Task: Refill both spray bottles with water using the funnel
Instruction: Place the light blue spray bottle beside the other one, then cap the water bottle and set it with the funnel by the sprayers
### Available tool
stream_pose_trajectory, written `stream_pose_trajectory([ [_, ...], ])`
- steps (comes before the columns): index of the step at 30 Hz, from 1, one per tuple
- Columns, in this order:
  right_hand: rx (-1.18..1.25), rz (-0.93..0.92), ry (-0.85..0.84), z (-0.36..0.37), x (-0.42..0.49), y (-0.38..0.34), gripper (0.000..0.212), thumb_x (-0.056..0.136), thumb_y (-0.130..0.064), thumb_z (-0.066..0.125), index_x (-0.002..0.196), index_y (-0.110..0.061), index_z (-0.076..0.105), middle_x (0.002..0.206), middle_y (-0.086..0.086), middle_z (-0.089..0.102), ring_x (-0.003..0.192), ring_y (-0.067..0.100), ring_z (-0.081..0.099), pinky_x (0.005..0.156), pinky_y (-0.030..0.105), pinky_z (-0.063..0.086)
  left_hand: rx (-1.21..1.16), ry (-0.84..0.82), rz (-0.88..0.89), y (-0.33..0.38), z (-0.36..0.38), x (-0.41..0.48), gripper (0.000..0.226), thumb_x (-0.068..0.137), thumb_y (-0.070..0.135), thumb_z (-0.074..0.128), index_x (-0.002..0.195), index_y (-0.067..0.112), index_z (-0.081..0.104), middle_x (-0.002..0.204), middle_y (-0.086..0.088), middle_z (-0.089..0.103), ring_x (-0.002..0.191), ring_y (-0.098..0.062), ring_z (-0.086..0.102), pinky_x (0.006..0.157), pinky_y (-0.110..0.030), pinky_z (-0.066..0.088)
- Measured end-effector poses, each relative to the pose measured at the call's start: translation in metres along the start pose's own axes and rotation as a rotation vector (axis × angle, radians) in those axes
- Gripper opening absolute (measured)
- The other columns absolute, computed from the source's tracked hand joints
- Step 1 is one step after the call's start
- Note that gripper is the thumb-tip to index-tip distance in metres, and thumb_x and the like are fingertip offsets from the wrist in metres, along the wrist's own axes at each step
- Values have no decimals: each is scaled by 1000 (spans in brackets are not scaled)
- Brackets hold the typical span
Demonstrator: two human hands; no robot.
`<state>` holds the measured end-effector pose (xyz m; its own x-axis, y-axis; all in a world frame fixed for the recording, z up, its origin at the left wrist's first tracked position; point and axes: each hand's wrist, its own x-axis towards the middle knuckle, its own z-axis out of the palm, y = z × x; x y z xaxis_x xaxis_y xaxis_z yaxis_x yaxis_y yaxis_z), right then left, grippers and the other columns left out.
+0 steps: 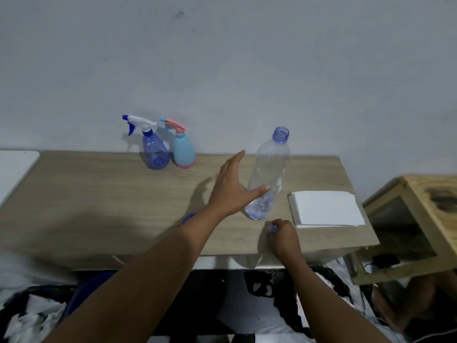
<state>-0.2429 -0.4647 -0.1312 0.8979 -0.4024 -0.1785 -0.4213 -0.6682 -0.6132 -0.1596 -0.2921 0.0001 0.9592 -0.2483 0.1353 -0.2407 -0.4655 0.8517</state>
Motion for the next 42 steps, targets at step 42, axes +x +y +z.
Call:
stream_pose_trajectory([
  [42, -233, -727, -138, -230, 57, -207, 26, 82, -23, 81, 106, -15, 74, 96, -6, 71, 80, 10, 65, 73, 25, 52, -83, 128, -12, 49, 33, 23, 86, 71, 35, 87, 143, 31, 39, 139, 14, 50, 120, -9, 50, 99, -26, 44],
])
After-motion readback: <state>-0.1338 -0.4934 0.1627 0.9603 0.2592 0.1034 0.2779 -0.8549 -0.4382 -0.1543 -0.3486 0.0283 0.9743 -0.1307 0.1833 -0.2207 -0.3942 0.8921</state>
